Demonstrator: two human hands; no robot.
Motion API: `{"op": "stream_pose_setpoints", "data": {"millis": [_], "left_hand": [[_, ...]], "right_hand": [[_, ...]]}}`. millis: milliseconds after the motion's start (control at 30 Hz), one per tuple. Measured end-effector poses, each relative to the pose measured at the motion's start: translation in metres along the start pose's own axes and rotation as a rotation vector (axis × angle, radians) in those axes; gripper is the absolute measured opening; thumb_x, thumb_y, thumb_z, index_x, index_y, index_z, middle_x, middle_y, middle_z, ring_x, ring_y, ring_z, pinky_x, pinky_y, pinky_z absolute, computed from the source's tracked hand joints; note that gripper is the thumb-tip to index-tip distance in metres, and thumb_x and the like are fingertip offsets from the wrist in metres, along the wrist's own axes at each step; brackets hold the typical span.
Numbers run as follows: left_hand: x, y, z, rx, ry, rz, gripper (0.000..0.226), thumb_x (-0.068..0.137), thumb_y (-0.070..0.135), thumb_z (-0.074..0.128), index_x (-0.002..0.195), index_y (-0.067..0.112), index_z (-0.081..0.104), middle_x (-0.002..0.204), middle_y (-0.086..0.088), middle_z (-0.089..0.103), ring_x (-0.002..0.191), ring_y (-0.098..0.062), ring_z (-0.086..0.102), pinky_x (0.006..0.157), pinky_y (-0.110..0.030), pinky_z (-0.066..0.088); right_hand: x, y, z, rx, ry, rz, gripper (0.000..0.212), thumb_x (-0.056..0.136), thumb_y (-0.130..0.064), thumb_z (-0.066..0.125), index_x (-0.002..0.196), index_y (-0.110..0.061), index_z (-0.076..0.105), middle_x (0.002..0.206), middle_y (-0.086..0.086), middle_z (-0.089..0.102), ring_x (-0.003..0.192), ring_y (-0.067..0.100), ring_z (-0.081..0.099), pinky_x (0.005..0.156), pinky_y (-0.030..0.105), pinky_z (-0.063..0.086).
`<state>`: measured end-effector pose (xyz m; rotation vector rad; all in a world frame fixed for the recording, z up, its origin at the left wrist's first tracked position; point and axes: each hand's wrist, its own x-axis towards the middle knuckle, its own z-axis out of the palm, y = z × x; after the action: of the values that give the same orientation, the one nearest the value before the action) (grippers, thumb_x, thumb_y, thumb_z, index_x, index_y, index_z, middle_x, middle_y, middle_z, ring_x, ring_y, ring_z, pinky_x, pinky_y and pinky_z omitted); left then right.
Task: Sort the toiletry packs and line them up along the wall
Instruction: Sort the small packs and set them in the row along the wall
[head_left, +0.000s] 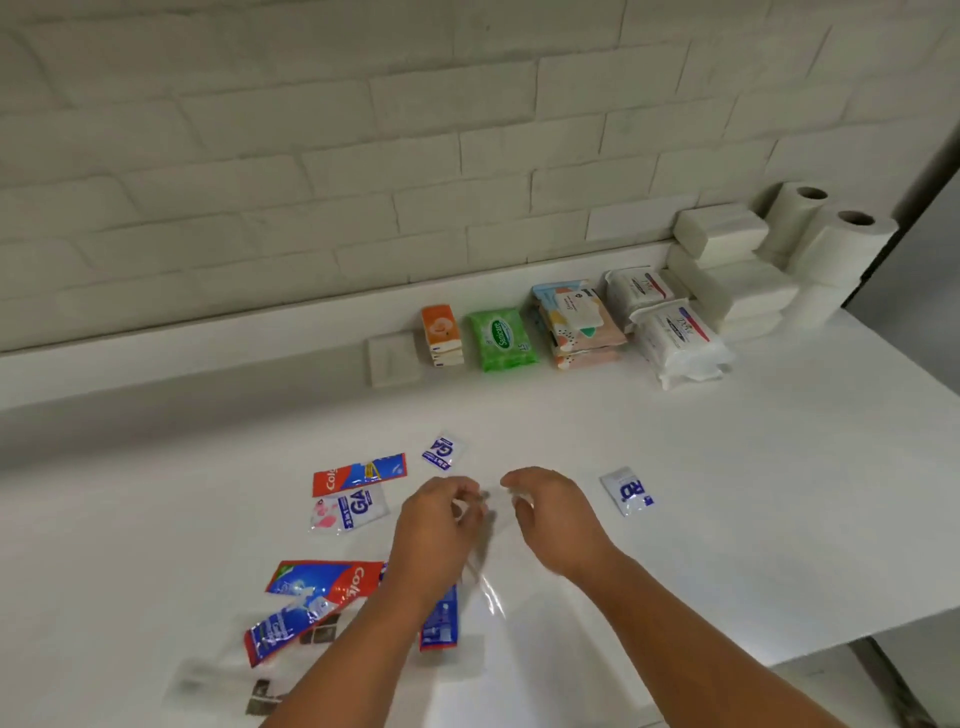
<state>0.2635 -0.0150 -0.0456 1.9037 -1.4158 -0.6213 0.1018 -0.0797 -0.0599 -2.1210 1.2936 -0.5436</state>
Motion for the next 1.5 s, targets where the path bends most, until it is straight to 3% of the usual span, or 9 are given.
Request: {"op": "stream_pose_setpoints", "data": {"millis": [167,300,467,633,900,1033,1167,1300,1500], "left_hand": [[-0.039,-0.002,0.038,0.268,-0.098,-0.015,0.052,0.078,0.039,0.08,0.125,0.021,0.065,0.12,0.004,0.059,0.113,-0.017,0.052,0.095,-0.021,0.038],[-0.051,0.005,0.052,0.404,-0.048,-0.05,0.064,0.077,0.042,0.08,0.133,0.021,0.06,0.126,0.002,0.056,0.118,-0.02,0.048,0.103,-0.027,0.037],[-0.057,0.024,0.065,0.409,0.006,-0.12,0.058,0.076,0.039,0.081,0.128,0.023,0.062,0.12,0.0,0.061,0.114,-0.023,0.055,0.098,-0.033,0.043],[-0.06,0.034,0.074,0.307,0.016,-0.263,0.042,0.082,0.035,0.078,0.119,0.021,0.063,0.111,0.001,0.062,0.099,-0.016,0.058,0.08,-0.024,0.044],[-0.056,0.039,0.076,0.327,-0.051,-0.349,0.043,0.08,0.044,0.078,0.114,0.02,0.065,0.11,0.001,0.069,0.101,-0.017,0.063,0.087,-0.031,0.052],[-0.056,0.049,0.074,0.27,-0.037,-0.341,0.031,0.081,0.038,0.078,0.1,0.023,0.058,0.094,0.005,0.067,0.083,-0.015,0.06,0.07,-0.028,0.045],[-0.056,0.066,0.076,0.09,0.09,-0.16,0.018,0.081,0.021,0.075,0.082,0.025,0.057,0.076,0.01,0.063,0.072,-0.012,0.059,0.066,-0.03,0.048],[-0.056,0.076,0.08,0.05,0.19,0.082,0.022,0.08,0.008,0.073,0.094,0.025,0.069,0.089,0.016,0.062,0.079,-0.004,0.057,0.071,-0.009,0.041],[-0.044,0.066,0.066,0.05,0.102,0.244,0.036,0.083,0.024,0.067,0.118,0.024,0.068,0.118,0.019,0.059,0.11,-0.001,0.052,0.095,-0.002,0.032]], "right_hand": [[-0.052,0.029,0.002,-0.139,0.006,-0.037,0.037,0.084,-0.019,0.066,0.121,-0.017,0.064,0.123,0.0,0.058,0.113,0.023,0.052,0.099,0.034,0.046],[-0.072,0.043,0.001,-0.146,0.028,-0.027,0.035,0.079,-0.018,0.073,0.113,-0.018,0.067,0.113,-0.001,0.06,0.103,0.024,0.056,0.09,0.034,0.051],[-0.08,0.053,-0.011,-0.124,0.058,-0.022,0.027,0.082,-0.015,0.072,0.109,-0.015,0.07,0.113,-0.002,0.06,0.105,0.022,0.055,0.093,0.029,0.049],[-0.083,0.062,-0.026,-0.146,0.011,-0.024,0.028,0.088,-0.015,0.066,0.116,-0.014,0.069,0.118,0.0,0.058,0.111,0.022,0.051,0.098,0.027,0.045],[-0.09,0.067,-0.039,-0.153,-0.079,-0.04,0.029,0.096,-0.021,0.051,0.121,-0.016,0.066,0.128,-0.001,0.052,0.116,0.022,0.044,0.101,0.026,0.04],[-0.086,0.066,-0.043,-0.117,-0.131,0.004,0.032,0.098,-0.026,0.05,0.125,-0.017,0.064,0.128,-0.001,0.051,0.117,0.02,0.045,0.101,0.022,0.037],[-0.08,0.049,-0.056,0.13,-0.113,0.133,0.035,0.1,-0.039,0.047,0.103,-0.016,0.072,0.104,0.003,0.062,0.101,0.019,0.057,0.088,0.026,0.044],[-0.069,0.022,-0.067,0.625,-0.148,0.284,0.039,0.097,-0.048,0.05,0.091,-0.016,0.073,0.086,0.001,0.072,0.085,0.014,0.068,0.082,0.031,0.052],[-0.039,0.004,-0.063,0.973,-0.022,0.455,0.025,0.1,-0.018,0.048,0.093,-0.005,0.068,0.095,0.019,0.072,0.091,0.031,0.069,0.08,0.04,0.055]]}}
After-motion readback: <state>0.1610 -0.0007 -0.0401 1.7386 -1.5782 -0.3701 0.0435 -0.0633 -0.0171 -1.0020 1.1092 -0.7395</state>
